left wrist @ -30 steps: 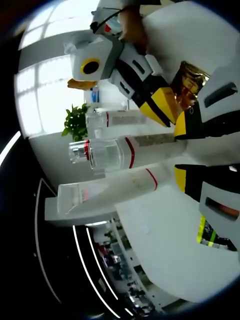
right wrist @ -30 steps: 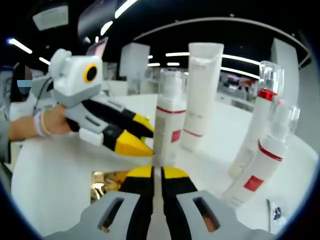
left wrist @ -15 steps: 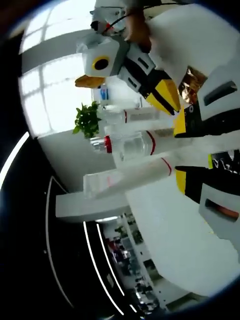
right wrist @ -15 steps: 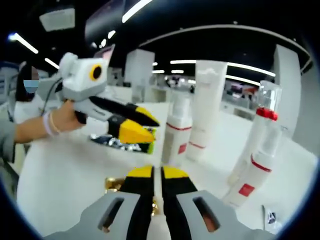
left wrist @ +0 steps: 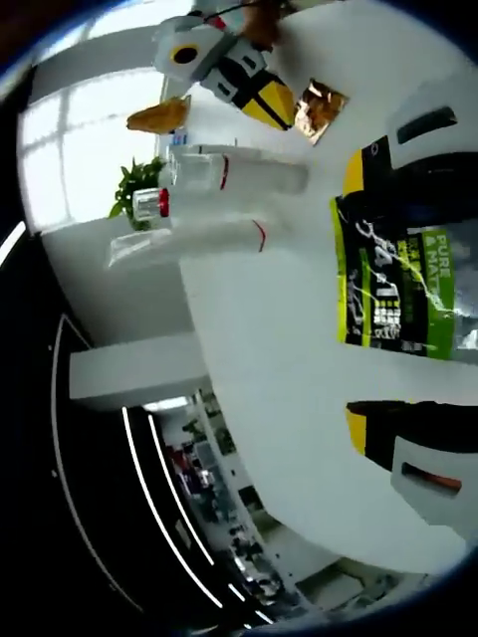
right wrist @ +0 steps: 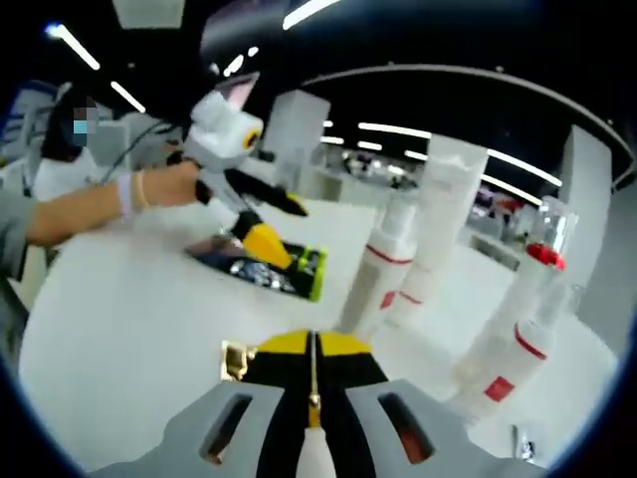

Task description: Arrange the skincare products in the storage area until every visible bottle or jar stands upright without overlapping.

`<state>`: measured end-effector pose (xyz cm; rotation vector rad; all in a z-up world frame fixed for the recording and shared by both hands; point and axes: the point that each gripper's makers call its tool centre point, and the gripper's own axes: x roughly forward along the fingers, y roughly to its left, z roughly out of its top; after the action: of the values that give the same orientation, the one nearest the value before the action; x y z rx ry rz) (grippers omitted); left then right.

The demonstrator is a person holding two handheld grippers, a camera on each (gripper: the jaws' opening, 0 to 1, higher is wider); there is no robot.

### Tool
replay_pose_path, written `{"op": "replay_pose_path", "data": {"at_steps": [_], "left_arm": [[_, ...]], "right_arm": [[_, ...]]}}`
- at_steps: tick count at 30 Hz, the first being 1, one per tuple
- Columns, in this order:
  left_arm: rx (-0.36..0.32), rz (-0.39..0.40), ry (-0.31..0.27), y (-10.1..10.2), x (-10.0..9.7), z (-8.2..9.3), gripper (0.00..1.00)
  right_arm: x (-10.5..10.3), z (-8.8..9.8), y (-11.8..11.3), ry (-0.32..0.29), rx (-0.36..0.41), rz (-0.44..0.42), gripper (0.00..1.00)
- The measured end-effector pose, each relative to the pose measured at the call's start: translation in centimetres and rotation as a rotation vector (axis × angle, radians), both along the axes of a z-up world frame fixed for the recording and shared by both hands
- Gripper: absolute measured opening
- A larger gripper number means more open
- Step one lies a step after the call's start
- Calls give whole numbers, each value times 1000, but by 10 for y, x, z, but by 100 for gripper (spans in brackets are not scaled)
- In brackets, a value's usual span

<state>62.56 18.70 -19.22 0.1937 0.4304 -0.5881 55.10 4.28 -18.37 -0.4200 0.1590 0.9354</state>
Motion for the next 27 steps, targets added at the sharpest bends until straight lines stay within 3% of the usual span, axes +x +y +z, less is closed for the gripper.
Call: {"op": "replay_pose_path", "data": {"at_steps": [6, 9, 12, 14, 15, 18, 27], "left_arm": [[-129, -34, 108, -9, -19, 0, 76], [-79, -42, 134, -7, -17, -12, 65], [-2, -63, 152, -5, -15, -30, 63], [-90, -85, 168, -16, -15, -27, 62], [-63, -104, 138, -17, -15, -26, 63], [-69, -111, 140, -20, -17, -26, 62], [-85, -234, 123, -30, -21, -27, 61]], "right_arm": [[0, 0, -1, 2, 3, 2, 0], [0, 0, -1, -6, -6, 3, 0], [1, 0, -2, -11, -11, 1, 0], [2, 0, -2, -13, -10, 1, 0], [2, 0, -2, -13, -11, 1, 0], [2, -3, -1, -13, -24, 5, 0], [2, -6, -1, -19, -43, 12, 0]]}}
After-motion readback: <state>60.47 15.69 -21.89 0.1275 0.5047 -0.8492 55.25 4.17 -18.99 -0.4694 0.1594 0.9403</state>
